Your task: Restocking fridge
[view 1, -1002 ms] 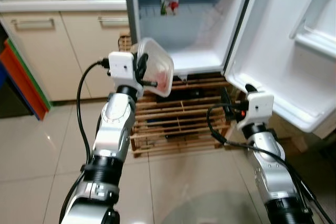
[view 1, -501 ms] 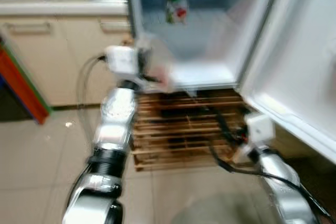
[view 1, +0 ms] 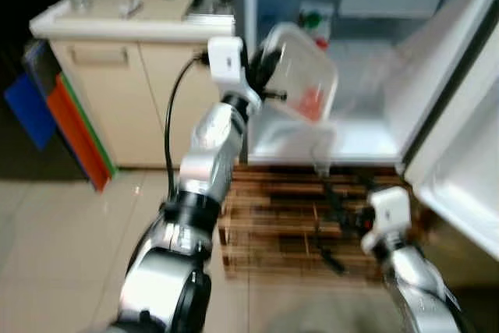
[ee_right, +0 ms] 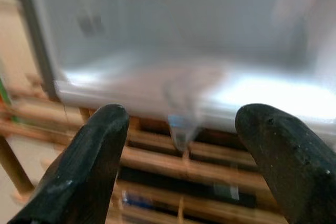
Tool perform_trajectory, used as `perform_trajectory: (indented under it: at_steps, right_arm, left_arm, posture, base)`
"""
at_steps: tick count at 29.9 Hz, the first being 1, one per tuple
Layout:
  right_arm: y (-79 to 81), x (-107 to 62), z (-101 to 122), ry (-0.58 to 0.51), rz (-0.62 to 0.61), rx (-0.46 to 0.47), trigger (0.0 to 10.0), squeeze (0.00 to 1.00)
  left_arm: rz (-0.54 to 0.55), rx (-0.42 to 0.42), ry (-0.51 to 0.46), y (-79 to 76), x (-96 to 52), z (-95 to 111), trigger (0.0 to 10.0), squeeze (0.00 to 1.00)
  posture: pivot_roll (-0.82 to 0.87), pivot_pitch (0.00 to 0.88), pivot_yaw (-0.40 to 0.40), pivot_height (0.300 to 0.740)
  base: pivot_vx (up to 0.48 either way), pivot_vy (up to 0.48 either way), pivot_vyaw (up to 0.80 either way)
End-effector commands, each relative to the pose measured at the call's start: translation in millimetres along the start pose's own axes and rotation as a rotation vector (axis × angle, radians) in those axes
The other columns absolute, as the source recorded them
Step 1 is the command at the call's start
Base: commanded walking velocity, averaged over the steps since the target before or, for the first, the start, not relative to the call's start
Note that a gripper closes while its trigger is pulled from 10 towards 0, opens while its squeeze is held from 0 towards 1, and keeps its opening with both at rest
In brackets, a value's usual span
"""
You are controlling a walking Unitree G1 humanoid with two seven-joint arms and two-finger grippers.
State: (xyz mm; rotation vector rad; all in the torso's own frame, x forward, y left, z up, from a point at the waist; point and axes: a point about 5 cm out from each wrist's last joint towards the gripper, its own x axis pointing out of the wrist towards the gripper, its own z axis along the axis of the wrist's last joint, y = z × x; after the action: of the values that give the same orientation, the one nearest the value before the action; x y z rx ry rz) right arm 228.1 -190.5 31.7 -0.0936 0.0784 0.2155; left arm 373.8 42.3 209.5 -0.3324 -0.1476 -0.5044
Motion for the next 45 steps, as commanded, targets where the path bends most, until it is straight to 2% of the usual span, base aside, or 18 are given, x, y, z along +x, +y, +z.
perform_trajectory:
  at_steps: [1, 9, 11, 14, 18, 19, 20, 21, 23, 25, 26, 27, 28, 31, 33, 34, 36, 45]
  right_arm:
    - [8.1, 7.1, 3.4, -0.035, 0.018, 0.0, 10.0, 0.0]
    - [3.8, 0.8, -3.1, -0.061, -0.041, 0.052, 10.0, 0.0]
    - [0.4, 1.0, 3.7, -0.101, -0.049, 0.043, 10.0, 0.0]
    - [-0.2, 1.0, 8.1, -0.116, -0.052, 0.038, 10.0, 0.0]
    - [-0.2, -3.6, 17.4, -0.142, -0.058, 0.018, 10.0, 0.0]
    - [-1.3, -8.2, 19.2, -0.145, -0.06, 0.009, 10.0, 0.0]
    - [-1.3, -8.2, 19.2, -0.145, -0.06, 0.009, 10.0, 0.0]
    - [-3.3, -12.1, 22.4, -0.154, -0.064, 0.005, 10.0, 0.0]
    - [-4.8, -14.3, 26.7, -0.16, -0.065, -0.003, 10.0, 0.0]
    - [-6.4, -17.0, 32.7, -0.166, -0.069, -0.012, 10.0, 0.0]
    - [-7.1, -18.0, 36.2, -0.168, -0.07, -0.015, 10.0, 0.0]
    - [-6.7, -18.5, 41.0, -0.169, -0.068, -0.019, 10.0, 0.0]
    - [-6.7, -18.5, 41.0, -0.169, -0.068, -0.019, 10.0, 0.0]
    - [-3.7, -16.3, 46.6, -0.168, -0.06, -0.023, 10.0, 0.0]
    - [-0.9, -13.3, 50.4, -0.169, -0.053, -0.02, 10.0, 0.0]
    - [-0.9, -13.3, 50.4, -0.169, -0.053, -0.02, 10.0, 0.0]
    - [4.1, -7.5, 55.1, -0.175, -0.046, -0.009, 10.0, 0.0]
    - [11.8, 0.0, 58.1, -0.169, -0.032, 0.007, 10.0, 0.0]
  left_arm:
    - [0.015, -0.033, -0.022, 2.0, 2.8, 6.4, 10.0, 0.0]
    - [-0.027, -0.119, 0.058, -7.9, 17.3, -4.3, 10.0, 0.0]
    - [-0.018, -0.203, 0.089, -12.2, 24.0, -6.5, 10.0, 0.0]
    - [-0.02, -0.226, 0.093, -15.2, 26.1, -6.4, 10.0, 0.0]
    - [-0.033, -0.325, 0.09, -29.3, 31.5, -6.1, 10.0, 0.0]
    - [-0.031, -0.379, 0.096, -37.1, 32.7, -9.9, 10.0, 0.0]
    - [-0.031, -0.379, 0.096, -37.1, 32.7, -9.9, 10.0, 0.0]
    - [-0.009, -0.436, 0.105, -42.2, 33.1, -15.5, 10.0, 0.0]
    - [-0.014, -0.433, 0.101, -49.9, 32.7, -18.3, 10.0, 0.0]
    - [-0.049, -0.38, 0.088, -63.0, 32.1, -19.3, 10.0, 0.0]
    - [-0.096, -0.308, 0.098, -75.8, 31.6, -20.7, 10.0, 0.0]
    - [-0.162, -0.179, 0.111, -93.9, 30.0, -22.7, 10.0, 0.0]
    - [-0.162, -0.179, 0.111, -93.9, 30.0, -22.7, 10.0, 0.0]
    - [-0.216, -0.031, 0.097, -105.9, 28.6, -21.3, 10.0, 0.0]
    - [-0.24, 0.028, 0.098, -110.1, 28.3, -19.9, 10.0, 0.0]
    - [-0.24, 0.028, 0.098, -110.1, 28.3, -19.9, 10.0, 0.0]
    - [-0.255, 0.102, 0.081, -111.8, 26.9, -16.2, 10.0, 0.0]
    - [-0.301, 0.163, 0.133, -114.8, 19.6, -20.2, 10.0, 0.0]
  posture:
    - [-0.1, 0.0, 0.039, 0.74]
    - [-0.13, 0.007, 0.067, 0.74]
    - [-0.16, 0.02, 0.074, 0.74]
    - [-0.16, 0.022, 0.075, 0.74]
    - [-0.2, 0.043, 0.074, 0.74]
    - [-0.23, 0.055, 0.068, 0.74]
    - [-0.23, 0.055, 0.068, 0.74]
    - [-0.24, 0.06, 0.063, 0.74]
    - [-0.26, 0.06, 0.057, 0.74]
    - [-0.26, 0.062, 0.052, 0.74]
    - [-0.26, 0.061, 0.047, 0.74]
    - [-0.26, 0.06, 0.043, 0.74]
    - [-0.26, 0.06, 0.043, 0.74]
    - [-0.24, 0.058, 0.041, 0.74]
    - [-0.23, 0.054, 0.043, 0.74]
    - [-0.23, 0.054, 0.043, 0.74]
    - [-0.21, 0.047, 0.046, 0.74]
    - [-0.19, 0.029, 0.04, 0.74]
  base:
    - [0.0, 0.0, 0.0]
    - [0.0, 0.0, 0.0]
    - [0.0, 0.0, 0.0]
    - [0.0, 0.0, 0.0]
    - [0.0, 0.0, 0.0]
    - [0.0, 0.0, 0.0]
    - [0.0, 0.0, 0.0]
    - [0.0, 0.0, 0.0]
    - [0.0, 0.0, 0.0]
    - [0.0, 0.0, 0.0]
    - [0.0, 0.0, 0.0]
    - [0.0, 0.0, 0.0]
    - [0.0, 0.0, 0.0]
    - [0.0, 0.0, 0.0]
    - [0.0, 0.0, 0.0]
    - [0.0, 0.0, 0.0]
    - [0.0, 0.0, 0.0]
    - [0.0, 0.0, 0.0]
